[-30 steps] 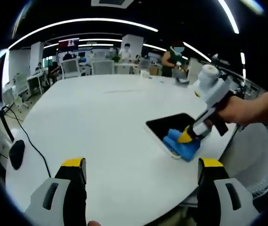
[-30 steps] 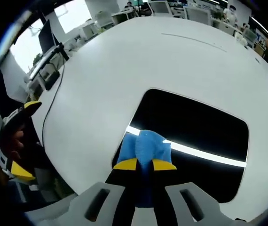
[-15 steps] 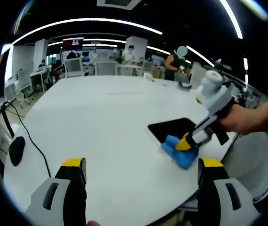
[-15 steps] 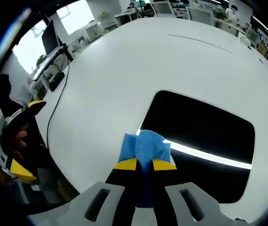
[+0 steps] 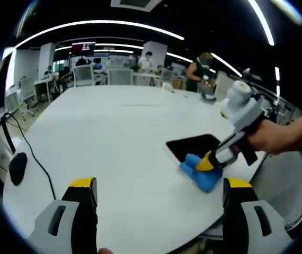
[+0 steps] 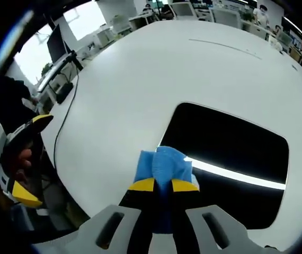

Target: Wipe the mirror surface with the cleaning cloth until all visible marks leave the cleaned area.

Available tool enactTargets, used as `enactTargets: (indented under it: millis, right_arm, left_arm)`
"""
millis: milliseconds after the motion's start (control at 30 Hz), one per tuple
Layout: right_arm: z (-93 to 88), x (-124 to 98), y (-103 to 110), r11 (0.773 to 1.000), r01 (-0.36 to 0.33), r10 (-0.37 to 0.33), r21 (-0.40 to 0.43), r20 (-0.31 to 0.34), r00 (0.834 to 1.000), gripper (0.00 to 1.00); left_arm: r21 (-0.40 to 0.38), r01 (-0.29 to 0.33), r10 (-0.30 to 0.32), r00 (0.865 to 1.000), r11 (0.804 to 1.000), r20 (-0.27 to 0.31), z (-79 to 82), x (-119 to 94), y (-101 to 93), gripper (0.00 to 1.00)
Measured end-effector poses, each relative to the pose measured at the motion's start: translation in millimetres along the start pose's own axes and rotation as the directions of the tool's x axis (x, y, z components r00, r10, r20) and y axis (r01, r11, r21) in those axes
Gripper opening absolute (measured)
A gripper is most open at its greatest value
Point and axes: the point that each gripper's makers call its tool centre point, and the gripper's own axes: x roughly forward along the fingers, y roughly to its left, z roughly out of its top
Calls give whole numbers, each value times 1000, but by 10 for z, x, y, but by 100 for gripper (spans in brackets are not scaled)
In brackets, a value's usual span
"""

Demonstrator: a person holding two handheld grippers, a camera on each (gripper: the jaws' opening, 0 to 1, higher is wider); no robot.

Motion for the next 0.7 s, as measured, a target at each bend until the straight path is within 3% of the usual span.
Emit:
enactTargets:
  millis: [700]
  right_arm:
    - [243, 104, -126, 1000, 12, -12, -10, -2, 1000, 3]
  left_arm:
    - [-66, -4, 6, 1000, 998, 29, 41, -10, 48, 97]
